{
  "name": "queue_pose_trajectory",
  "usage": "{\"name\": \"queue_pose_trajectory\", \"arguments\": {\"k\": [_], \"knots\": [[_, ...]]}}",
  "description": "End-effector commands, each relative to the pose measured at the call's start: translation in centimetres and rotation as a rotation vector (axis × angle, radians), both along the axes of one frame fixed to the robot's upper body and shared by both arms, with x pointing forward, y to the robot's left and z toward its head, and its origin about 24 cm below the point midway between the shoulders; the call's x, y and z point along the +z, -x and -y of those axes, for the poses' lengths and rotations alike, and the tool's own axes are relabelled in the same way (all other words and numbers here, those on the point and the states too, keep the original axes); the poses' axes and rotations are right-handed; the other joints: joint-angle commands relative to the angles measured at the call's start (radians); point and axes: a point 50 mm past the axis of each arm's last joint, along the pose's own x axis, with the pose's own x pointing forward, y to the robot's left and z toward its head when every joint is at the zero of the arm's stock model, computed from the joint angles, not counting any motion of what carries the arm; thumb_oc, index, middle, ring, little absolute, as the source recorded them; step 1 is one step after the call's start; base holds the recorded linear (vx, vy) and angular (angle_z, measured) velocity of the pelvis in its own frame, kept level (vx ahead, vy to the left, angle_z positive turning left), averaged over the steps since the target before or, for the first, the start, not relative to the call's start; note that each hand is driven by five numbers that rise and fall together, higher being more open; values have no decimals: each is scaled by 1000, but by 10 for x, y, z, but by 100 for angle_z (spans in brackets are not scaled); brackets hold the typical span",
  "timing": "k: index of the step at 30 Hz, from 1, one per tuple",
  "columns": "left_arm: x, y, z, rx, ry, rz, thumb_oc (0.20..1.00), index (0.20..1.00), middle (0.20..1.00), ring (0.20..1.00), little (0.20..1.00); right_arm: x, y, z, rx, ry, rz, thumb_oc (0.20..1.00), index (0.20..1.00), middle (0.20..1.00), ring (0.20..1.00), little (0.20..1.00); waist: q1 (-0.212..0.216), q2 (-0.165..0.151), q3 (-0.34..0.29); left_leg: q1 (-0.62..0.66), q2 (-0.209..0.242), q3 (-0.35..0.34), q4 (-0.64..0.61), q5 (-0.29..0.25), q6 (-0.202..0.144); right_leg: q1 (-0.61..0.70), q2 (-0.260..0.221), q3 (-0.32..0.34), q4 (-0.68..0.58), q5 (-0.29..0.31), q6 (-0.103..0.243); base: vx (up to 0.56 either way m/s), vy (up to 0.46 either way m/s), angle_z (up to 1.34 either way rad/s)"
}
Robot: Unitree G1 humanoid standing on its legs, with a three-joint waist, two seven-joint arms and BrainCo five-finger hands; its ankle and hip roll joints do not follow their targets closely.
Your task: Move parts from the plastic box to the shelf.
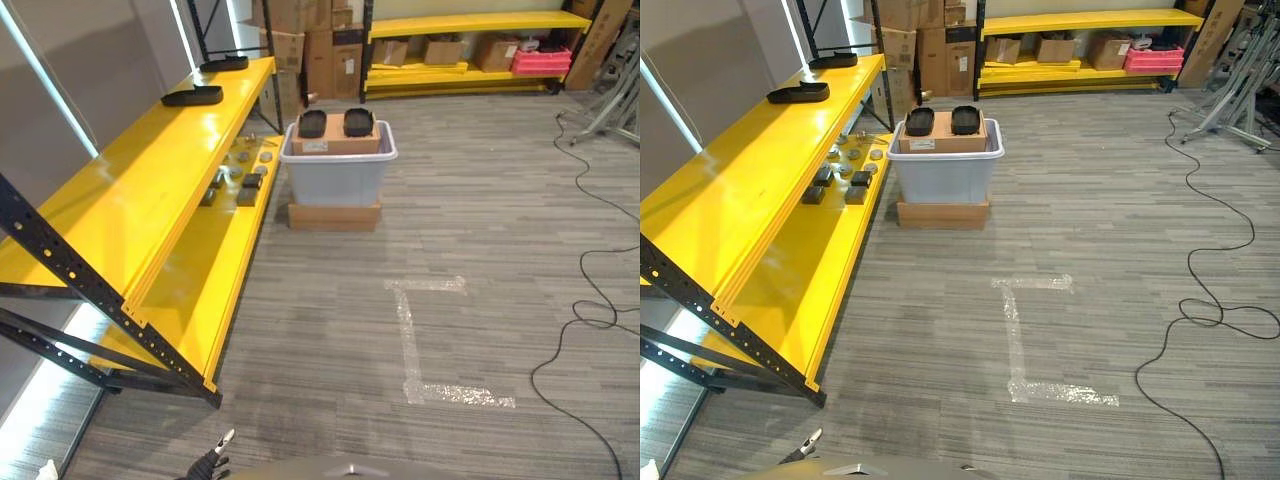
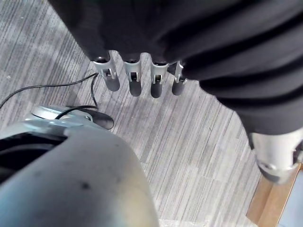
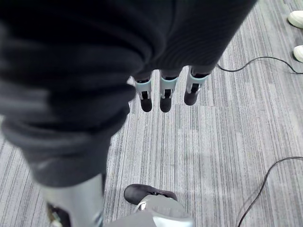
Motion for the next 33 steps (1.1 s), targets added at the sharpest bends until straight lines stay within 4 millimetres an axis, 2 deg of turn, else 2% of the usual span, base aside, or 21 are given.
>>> {"name": "queue_pose_trajectory", "arguments": {"k": [1, 7, 10, 18, 29, 33], "knots": [[3, -19, -4, -23, -19, 56, 1000, 1000, 1000, 1000, 1000, 1, 3, 2, -23, 0, -59, 1000, 1000, 1000, 1000, 1000, 13, -49, 0, -20, -38, -23, -47, -10, -17, 53, -66, 1, -101, 64, 94, 0, 0, 0], [2, -18, -9, 24, -141, -14, 1000, 1000, 1000, 1000, 1000, 0, 5, -2, -62, -16, -79, 1000, 1000, 1000, 1000, 1000, 16, -48, -1, -21, -38, -27, -47, -7, -18, 53, -66, 0, -101, 64, 93, 0, 0, 0], [1, -17, -9, 27, -153, -33, 1000, 1000, 1000, 1000, 1000, 0, 3, -4, -80, -14, -70, 1000, 1000, 1000, 1000, 1000, 16, -49, -2, -20, -37, -25, -47, -7, -19, 55, -66, -1, -101, 64, 94, 3, -4, 4], [-3, -3, -5, 103, -115, -166, 1000, 1000, 1000, 1000, 1000, -1, 16, -8, -139, -41, -129, 1000, 1000, 1000, 1000, 1000, 4, -52, -6, -19, -34, -15, -47, -10, -21, 52, -66, 6, -101, 66, 95, 0, 0, 0], [-3, -5, -4, 87, -136, -167, 1000, 1000, 1000, 1000, 1000, -2, 9, -11, -114, -41, -109, 1000, 1000, 1000, 1000, 1000, 0, -50, -3, -21, -35, -6, -47, -9, -23, 48, -72, 5, -101, 70, 98, 0, 0, 0], [-3, -9, -5, 67, -166, -134, 1000, 1000, 1000, 1000, 1000, -3, 1, -11, -73, -44, -57, 1000, 1000, 1000, 1000, 1000, 3, -50, 1, -21, -39, -12, -47, -9, -20, 50, -76, 4, -101, 72, 98, 23, 24, 0]]}}
